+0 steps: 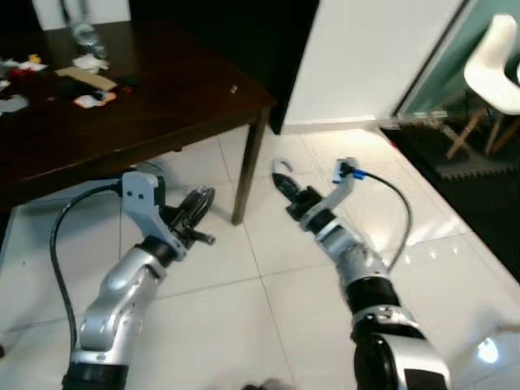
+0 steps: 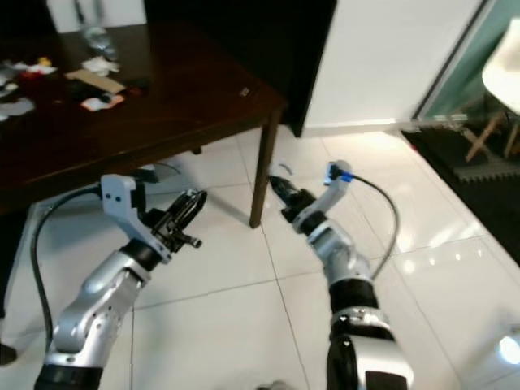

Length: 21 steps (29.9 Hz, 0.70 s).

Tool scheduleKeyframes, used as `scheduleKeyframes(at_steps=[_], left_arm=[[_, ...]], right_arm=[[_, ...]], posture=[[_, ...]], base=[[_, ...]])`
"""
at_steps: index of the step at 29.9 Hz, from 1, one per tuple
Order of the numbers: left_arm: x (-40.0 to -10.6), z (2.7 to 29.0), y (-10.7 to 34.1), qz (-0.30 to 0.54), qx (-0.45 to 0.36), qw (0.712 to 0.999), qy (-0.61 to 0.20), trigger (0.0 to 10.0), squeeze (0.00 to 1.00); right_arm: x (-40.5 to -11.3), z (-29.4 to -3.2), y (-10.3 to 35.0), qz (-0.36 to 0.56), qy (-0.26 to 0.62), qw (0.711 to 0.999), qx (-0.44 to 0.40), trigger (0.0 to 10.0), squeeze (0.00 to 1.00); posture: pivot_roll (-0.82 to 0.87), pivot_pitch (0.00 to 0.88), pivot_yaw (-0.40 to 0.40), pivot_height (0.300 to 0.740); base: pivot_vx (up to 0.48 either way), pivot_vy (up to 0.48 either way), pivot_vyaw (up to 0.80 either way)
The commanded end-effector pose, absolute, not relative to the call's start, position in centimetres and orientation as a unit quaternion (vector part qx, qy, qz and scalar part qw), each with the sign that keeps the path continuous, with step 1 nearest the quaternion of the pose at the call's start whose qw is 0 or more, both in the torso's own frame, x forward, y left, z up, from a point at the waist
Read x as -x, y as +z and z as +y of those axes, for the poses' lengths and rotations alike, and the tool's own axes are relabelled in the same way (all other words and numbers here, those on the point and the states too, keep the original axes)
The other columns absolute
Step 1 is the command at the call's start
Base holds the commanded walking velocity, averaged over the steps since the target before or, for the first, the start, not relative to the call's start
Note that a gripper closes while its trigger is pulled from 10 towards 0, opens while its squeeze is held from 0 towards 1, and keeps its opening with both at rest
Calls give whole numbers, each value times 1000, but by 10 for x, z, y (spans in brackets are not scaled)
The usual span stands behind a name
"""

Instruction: Picking trash to rubbish bin

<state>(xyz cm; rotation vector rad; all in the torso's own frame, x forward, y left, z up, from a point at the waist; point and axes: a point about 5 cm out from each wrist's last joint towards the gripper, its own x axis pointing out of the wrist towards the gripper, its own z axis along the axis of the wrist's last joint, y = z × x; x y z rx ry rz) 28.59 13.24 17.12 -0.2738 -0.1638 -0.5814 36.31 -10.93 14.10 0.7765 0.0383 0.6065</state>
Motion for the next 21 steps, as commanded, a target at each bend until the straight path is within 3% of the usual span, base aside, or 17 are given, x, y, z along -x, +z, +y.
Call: scheduleKeyframes(at_steps=[1, 11, 21], left_arm=[[-290, 130, 172, -87, 125, 944, -293, 10000, 0], [-308, 131, 181, -97, 99, 940, -314, 10000, 0], [-313, 109, 173, -88, 105, 930, -342, 10000, 0]], right_arm=[[-362, -113, 143, 3, 283, 886, -368, 10000, 0], [-358, -135, 140, -17, 241, 898, -367, 10000, 0], [-353, -153, 142, -34, 211, 910, -356, 10000, 0]], posture=[[118, 99, -56, 740], [77, 86, -27, 740], [33, 105, -11, 740]], base=[[0, 0, -800], [0, 0, -800], [0, 0, -800]])
